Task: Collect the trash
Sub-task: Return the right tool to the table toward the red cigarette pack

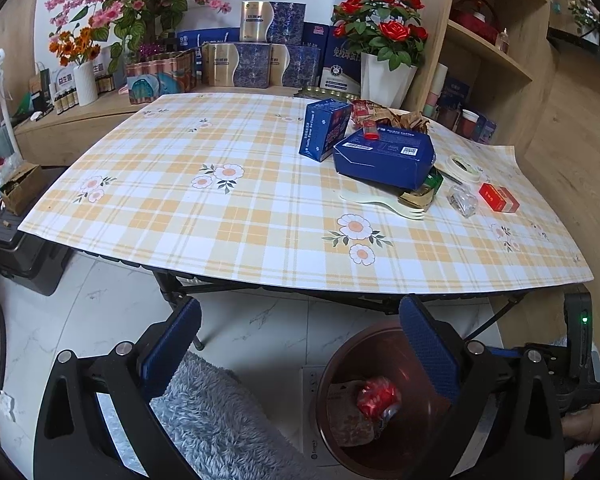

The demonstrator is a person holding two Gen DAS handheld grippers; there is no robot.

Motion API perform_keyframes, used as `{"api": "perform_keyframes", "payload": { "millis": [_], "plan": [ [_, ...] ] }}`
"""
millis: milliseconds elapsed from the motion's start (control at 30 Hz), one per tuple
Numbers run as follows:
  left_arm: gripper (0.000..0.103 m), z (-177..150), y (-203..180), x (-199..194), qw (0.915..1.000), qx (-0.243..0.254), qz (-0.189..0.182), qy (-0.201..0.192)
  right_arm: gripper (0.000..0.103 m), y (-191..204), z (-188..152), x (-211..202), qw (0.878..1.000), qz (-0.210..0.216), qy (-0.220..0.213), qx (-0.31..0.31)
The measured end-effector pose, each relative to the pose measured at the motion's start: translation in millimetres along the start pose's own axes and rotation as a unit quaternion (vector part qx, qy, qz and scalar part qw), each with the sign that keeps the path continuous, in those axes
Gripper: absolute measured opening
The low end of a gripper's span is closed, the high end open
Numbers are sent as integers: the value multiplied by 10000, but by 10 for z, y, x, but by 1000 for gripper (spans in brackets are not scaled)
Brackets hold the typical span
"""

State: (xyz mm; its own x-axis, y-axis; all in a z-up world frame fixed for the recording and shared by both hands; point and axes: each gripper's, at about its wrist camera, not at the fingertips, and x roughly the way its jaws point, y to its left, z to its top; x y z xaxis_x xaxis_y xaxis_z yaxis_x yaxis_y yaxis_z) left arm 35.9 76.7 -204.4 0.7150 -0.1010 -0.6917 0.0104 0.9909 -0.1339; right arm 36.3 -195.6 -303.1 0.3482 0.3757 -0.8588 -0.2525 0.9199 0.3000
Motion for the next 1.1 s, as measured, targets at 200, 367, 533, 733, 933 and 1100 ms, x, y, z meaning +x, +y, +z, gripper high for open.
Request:
{"api": "perform_keyframes", "payload": {
  "millis": [200, 367, 533, 733, 933, 1100],
  "plan": [
    [97, 4, 40, 6, 9999, -98, -24, 8, 97, 0, 26, -176, 9993, -40, -378, 18],
    [97, 1, 52, 8, 9999, -112, -74, 5, 97, 13, 51, -313, 9975, -180, -684, -47],
    [97, -1, 77, 5, 9998, -199, -84, 6, 97, 42, 79, -470, 9934, -335, -1077, -185],
    [97, 8, 180, -16, 9986, -522, 43, -51, 97, -20, 157, -668, 9869, -555, -1497, -236],
    [97, 31, 159, -2, 9986, -509, 114, -65, 97, -304, 381, -853, 9816, -795, -1729, -165],
    [97, 51, 122, 68, 9989, -454, 121, 4, 97, -696, 783, -885, 9759, -1286, -1745, -238]
  ]
}}
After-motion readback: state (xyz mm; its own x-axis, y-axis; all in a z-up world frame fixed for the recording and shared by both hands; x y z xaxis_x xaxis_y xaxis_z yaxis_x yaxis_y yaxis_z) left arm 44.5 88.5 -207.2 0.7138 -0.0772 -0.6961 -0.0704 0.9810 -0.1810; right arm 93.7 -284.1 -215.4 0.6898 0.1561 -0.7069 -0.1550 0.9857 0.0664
